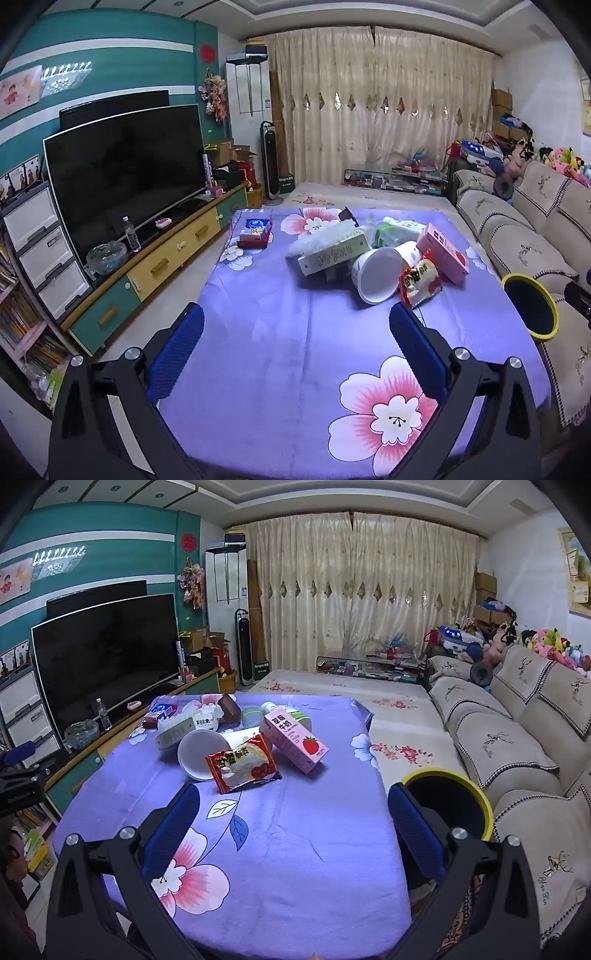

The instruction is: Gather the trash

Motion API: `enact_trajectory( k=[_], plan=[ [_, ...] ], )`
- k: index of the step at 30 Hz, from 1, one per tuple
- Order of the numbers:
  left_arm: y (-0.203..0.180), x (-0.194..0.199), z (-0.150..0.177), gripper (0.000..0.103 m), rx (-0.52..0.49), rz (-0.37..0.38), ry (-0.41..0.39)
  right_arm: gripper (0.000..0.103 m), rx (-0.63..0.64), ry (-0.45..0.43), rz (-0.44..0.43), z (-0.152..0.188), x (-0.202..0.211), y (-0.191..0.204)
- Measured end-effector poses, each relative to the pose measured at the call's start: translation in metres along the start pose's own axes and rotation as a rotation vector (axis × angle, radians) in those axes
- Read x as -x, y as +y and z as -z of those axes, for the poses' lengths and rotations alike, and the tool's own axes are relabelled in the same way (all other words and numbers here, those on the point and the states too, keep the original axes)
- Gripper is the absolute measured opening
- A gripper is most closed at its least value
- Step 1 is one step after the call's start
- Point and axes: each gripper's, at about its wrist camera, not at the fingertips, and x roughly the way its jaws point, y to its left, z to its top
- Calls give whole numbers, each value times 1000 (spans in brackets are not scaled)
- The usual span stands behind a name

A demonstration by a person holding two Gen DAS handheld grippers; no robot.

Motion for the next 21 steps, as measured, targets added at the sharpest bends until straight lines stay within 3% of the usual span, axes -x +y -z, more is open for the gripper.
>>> enact_trajectory(
  k=[3, 21],
  plan=[
    [-12, -5, -1, 99, -44, -26, 28, 97, -7, 21, 0, -1, -2, -1],
    [-2, -7, -1, 99, -9, -5, 28, 97, -13, 27, -22, 6, -18, 10]
  ],
)
